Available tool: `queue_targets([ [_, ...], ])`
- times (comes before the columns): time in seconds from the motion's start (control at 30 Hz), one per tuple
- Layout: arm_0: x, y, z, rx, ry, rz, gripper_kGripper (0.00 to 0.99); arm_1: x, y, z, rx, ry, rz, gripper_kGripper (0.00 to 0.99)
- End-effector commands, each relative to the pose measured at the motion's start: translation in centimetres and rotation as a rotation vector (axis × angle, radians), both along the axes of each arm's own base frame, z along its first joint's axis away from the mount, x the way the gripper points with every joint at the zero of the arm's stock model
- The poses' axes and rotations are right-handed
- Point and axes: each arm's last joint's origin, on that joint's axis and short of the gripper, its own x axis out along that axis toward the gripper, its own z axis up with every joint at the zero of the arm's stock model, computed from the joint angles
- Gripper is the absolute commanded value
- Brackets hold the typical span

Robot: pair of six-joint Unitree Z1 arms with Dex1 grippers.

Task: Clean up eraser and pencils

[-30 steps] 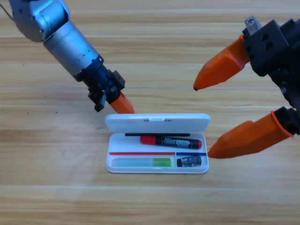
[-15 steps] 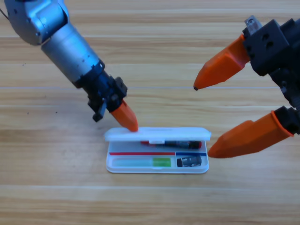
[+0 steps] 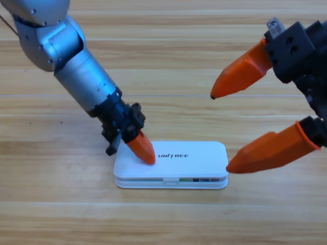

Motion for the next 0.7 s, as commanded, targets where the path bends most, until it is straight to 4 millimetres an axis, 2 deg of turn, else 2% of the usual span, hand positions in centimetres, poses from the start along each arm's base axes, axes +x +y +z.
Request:
queue_targets([
  [0.03, -1.0, -0.8, -2.3, 0.04, 0.014, -0.028, 0.0, 0.1, 0.3, -0.9, -0.011, 0.032, 0.012, 0.917],
  [0.5, -2.3, 0.1, -5.5, 0.065, 0.015, -0.028, 0.0, 0.1, 0.4, -1.0, -0.012, 0.033, 0.012, 0.917],
  [0.63, -2.4, 0.2, -4.2, 0.064, -0.012, -0.017, 0.0, 0.1, 0.4, -1.0, -0.012, 0.033, 0.012, 0.917],
  [0.7, -2.4, 0.3, -2.2, 0.065, -0.036, 0.002, 0.0, 0.1, 0.4, -1.0, -0.013, 0.034, 0.012, 0.917],
])
